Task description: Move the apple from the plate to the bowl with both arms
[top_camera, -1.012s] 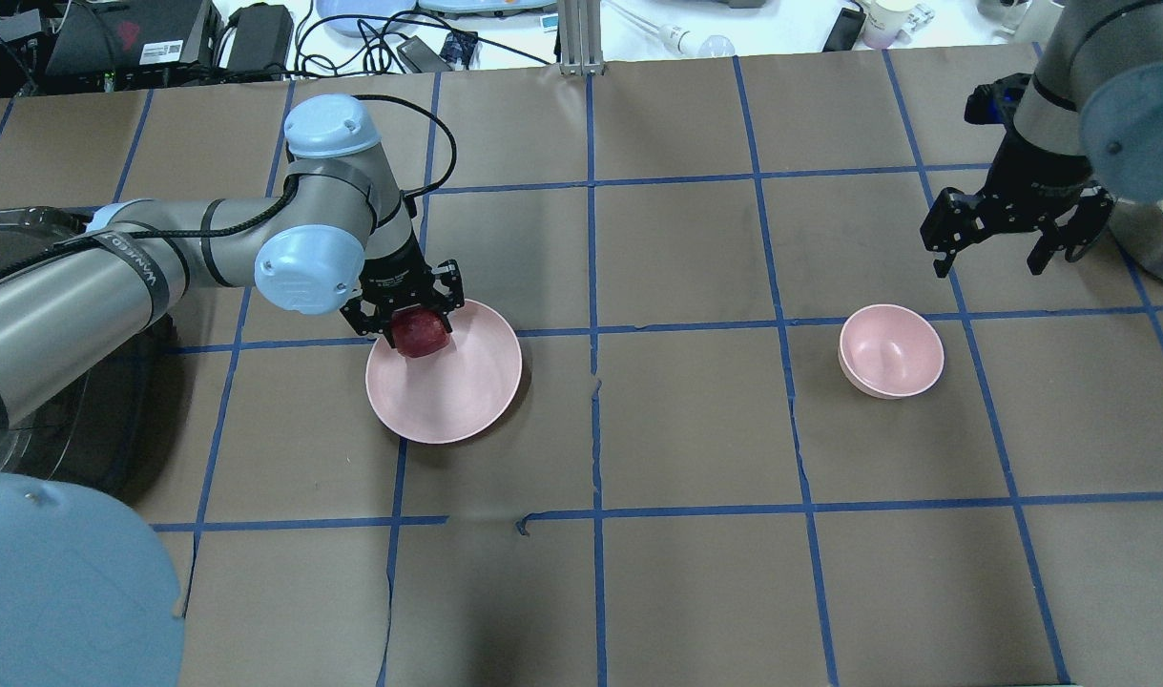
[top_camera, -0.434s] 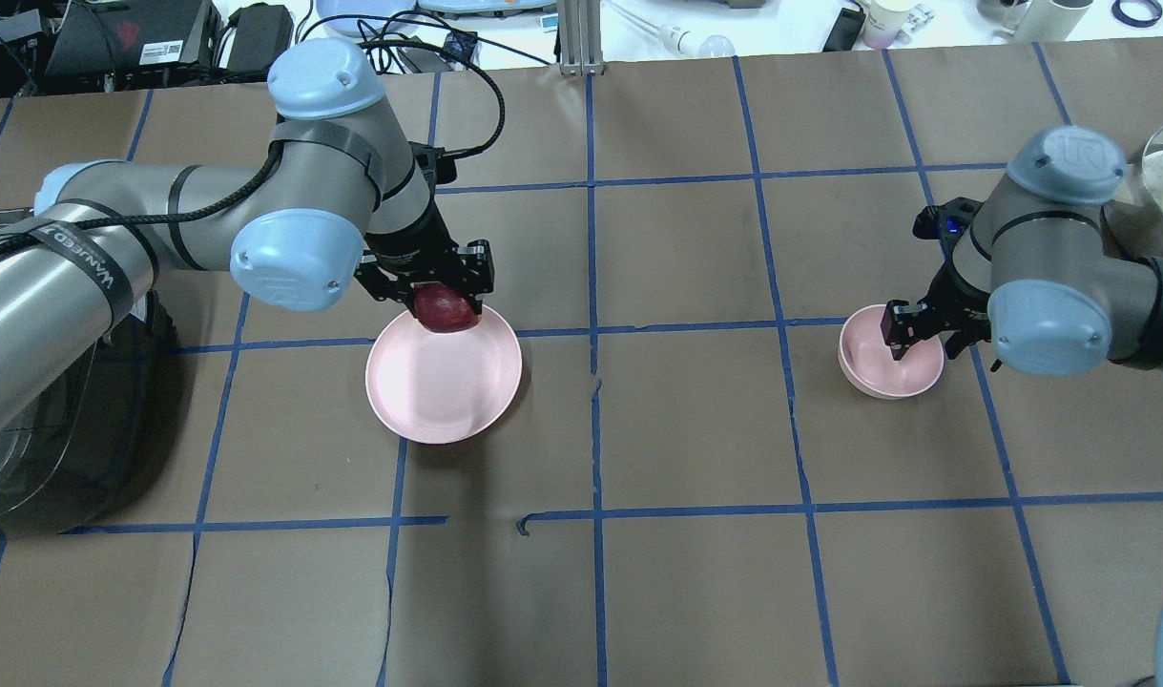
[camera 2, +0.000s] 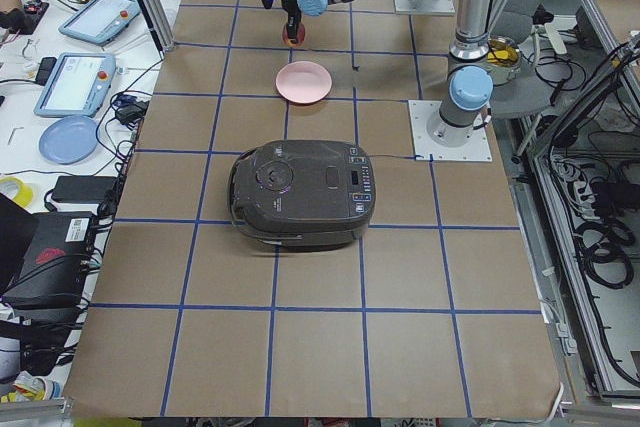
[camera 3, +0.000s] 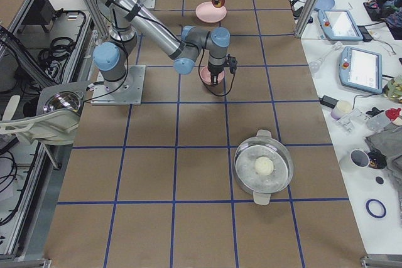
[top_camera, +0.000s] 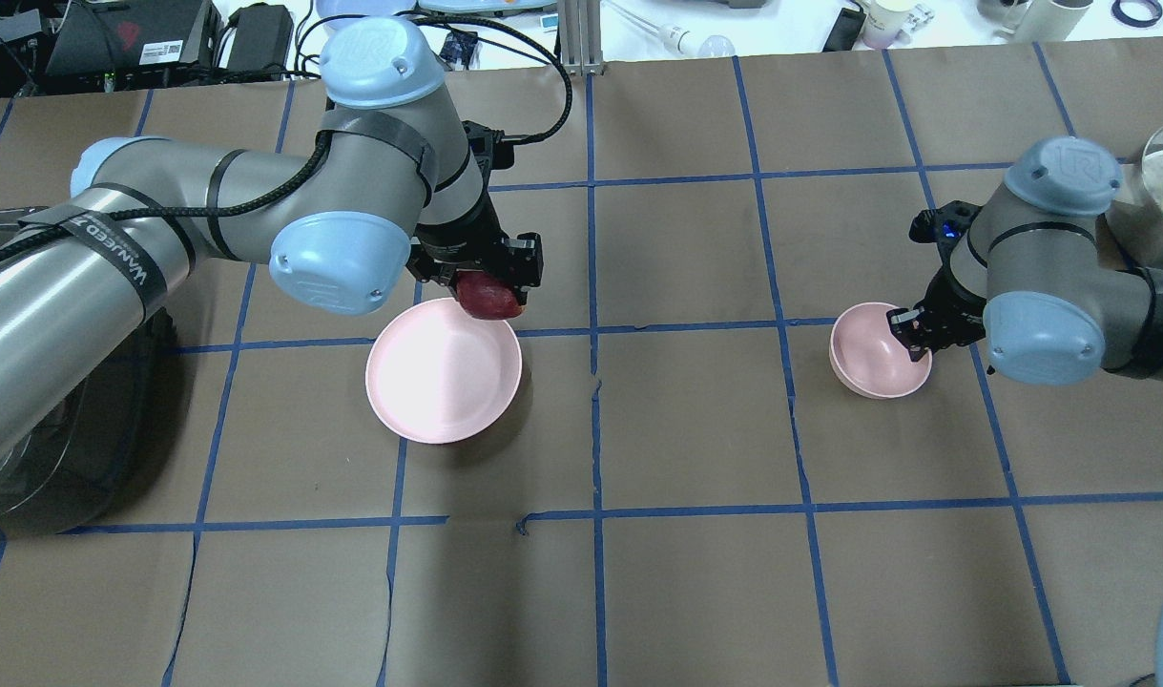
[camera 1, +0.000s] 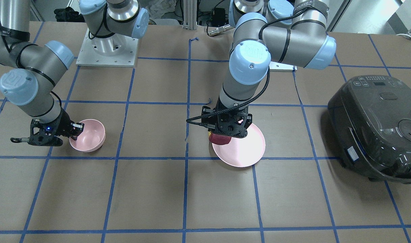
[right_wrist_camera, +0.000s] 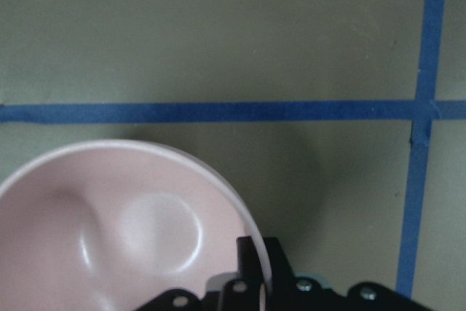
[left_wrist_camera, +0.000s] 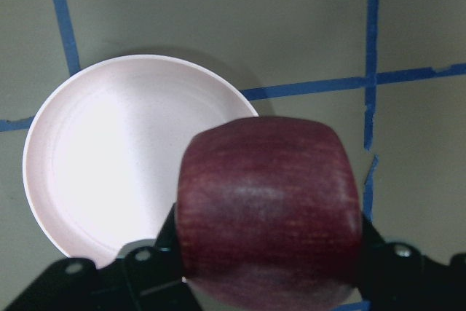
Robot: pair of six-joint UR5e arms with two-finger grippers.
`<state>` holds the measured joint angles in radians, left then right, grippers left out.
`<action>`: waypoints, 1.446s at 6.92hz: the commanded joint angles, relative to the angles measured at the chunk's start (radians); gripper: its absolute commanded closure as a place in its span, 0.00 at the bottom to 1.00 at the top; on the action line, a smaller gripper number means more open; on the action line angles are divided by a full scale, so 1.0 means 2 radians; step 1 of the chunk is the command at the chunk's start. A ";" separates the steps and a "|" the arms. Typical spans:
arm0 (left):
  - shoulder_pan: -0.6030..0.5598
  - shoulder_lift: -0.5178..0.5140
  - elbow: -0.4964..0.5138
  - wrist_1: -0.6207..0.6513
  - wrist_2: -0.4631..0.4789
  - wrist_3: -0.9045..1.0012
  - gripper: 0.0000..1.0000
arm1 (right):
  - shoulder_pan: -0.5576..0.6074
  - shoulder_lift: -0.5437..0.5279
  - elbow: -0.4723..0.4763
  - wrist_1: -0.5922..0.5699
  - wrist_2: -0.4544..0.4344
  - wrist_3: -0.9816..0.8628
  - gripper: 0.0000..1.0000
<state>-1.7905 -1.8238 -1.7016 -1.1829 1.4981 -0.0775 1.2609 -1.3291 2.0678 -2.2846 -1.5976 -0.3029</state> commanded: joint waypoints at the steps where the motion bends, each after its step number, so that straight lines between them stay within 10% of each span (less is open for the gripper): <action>1: -0.003 0.005 0.000 0.002 0.000 0.004 0.95 | 0.009 -0.001 -0.043 0.044 0.059 0.028 1.00; 6: 0.006 0.012 -0.003 0.003 -0.007 0.029 0.95 | 0.174 0.036 -0.055 0.049 0.082 0.249 1.00; 7: 0.006 0.012 -0.004 0.002 -0.007 0.030 0.95 | 0.176 0.037 -0.054 0.050 0.082 0.246 0.78; 8: 0.008 0.013 -0.004 0.002 -0.007 0.033 0.95 | 0.176 0.037 -0.057 0.050 0.077 0.223 0.01; 10: 0.009 0.015 -0.004 0.001 -0.012 0.023 0.95 | 0.167 0.014 -0.105 0.092 0.025 0.218 0.00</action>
<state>-1.7705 -1.7949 -1.7096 -1.1804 1.4806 -0.0142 1.6059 -1.2716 1.9210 -2.1625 -1.4722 0.1440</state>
